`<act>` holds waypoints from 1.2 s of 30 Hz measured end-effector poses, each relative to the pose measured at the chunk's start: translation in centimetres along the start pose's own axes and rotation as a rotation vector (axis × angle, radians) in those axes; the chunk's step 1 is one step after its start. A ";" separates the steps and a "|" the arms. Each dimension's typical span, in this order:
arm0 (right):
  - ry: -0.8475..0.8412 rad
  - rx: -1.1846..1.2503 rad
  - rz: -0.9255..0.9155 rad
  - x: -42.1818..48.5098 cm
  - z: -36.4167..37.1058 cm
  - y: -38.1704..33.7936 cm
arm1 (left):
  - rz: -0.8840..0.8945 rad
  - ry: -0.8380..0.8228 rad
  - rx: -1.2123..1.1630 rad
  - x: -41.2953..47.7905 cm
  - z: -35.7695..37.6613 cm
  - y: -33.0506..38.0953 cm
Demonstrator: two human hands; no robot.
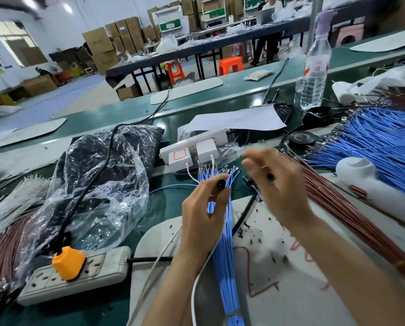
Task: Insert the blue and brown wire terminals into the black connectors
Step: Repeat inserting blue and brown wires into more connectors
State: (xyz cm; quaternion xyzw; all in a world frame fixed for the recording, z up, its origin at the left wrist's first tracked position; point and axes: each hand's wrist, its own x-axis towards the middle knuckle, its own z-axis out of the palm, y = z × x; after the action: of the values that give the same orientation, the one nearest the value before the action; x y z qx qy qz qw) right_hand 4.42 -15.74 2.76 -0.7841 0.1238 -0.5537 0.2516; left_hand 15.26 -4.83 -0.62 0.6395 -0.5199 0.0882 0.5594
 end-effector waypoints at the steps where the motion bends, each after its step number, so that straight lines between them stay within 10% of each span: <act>1: 0.050 -0.095 0.078 0.5 -0.9 0.9 | 0.005 0.015 0.005 0.0 0.0 0.0; 7: -0.381 -0.578 0.846 0.4 -4.7 6.6 | -0.020 0.018 -0.003 0.1 0.1 0.2; 17: -0.387 -0.718 0.686 0.3 -3.7 6.5 | -0.086 0.014 -0.011 -0.1 0.1 0.2; 23: 0.169 -0.453 0.352 0.8 -3.1 4.3 | -0.042 0.044 0.032 -0.1 0.1 0.5; 28: -0.171 -0.191 0.008 -0.6 0.0 0.7 | -0.089 -0.029 -0.133 -0.3 0.7 1.3; 36: -0.341 -0.060 0.132 -1.6 1.3 0.6 | -0.320 0.111 -0.255 -0.1 1.2 1.2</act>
State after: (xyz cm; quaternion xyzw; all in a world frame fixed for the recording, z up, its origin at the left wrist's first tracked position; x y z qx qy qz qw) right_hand 5.07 -15.17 0.80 -0.8639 0.1470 -0.3909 0.2814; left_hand 13.73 -5.50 -0.35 0.6322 -0.3870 -0.0329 0.6704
